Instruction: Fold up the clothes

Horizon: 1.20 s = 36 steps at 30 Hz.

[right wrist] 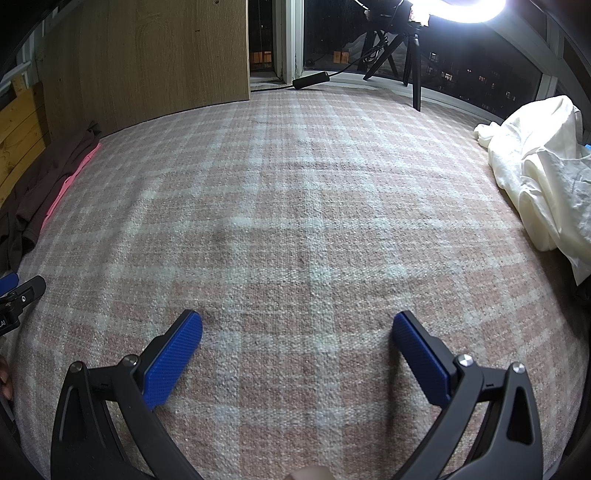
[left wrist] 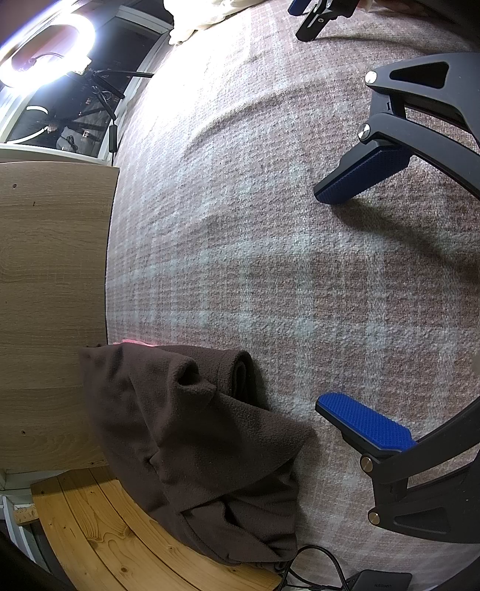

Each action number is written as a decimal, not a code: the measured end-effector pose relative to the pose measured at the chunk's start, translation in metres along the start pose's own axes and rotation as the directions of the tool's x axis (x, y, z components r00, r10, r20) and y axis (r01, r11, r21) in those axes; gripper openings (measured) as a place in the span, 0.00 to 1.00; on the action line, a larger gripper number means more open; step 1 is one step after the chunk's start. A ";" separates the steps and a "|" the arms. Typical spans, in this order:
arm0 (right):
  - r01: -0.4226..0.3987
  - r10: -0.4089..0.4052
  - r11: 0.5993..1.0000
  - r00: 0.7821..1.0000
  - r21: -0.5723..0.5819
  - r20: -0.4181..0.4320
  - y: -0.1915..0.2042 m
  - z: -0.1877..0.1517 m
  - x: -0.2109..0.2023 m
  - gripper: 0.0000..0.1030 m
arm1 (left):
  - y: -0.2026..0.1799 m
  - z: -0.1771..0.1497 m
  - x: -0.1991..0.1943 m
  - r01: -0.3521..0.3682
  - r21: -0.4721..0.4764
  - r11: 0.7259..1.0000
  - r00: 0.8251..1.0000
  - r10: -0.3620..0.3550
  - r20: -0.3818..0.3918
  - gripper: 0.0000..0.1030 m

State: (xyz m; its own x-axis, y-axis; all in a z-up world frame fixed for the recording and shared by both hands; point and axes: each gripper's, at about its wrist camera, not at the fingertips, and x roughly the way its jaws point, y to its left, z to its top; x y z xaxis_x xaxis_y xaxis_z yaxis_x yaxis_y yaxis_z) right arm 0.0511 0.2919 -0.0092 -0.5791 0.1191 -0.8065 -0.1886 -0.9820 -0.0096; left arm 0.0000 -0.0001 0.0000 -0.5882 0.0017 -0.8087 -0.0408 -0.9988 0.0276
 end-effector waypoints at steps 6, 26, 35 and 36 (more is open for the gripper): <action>0.000 0.000 1.000 1.000 0.000 0.000 0.000 0.000 0.000 1.00 | 0.000 0.000 0.000 0.001 0.000 1.000 1.000 -0.001 0.000 1.00; 0.002 -0.002 1.000 1.000 0.013 -0.031 -0.005 0.006 0.004 1.00 | -0.004 0.009 0.000 0.031 0.014 0.999 0.997 -0.030 -0.072 0.98; -0.078 0.077 0.993 0.997 0.089 0.018 -0.010 0.037 -0.051 1.00 | -0.007 0.025 -0.070 0.118 -0.027 0.993 0.993 -0.118 -0.010 0.93; -0.075 0.072 0.994 0.997 0.077 0.034 -0.009 0.038 -0.061 1.00 | -0.009 0.026 -0.079 0.122 -0.022 0.992 0.993 -0.122 -0.001 0.93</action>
State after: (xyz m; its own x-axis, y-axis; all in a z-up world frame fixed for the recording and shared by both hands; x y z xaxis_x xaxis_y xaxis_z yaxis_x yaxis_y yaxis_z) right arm 0.0582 0.2992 0.0622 -0.6176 0.0528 -0.7847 -0.2057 -0.9739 0.0964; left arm 0.0256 0.0102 0.0787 -0.5781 0.1236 -0.8065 -0.0941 -0.9920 -0.0845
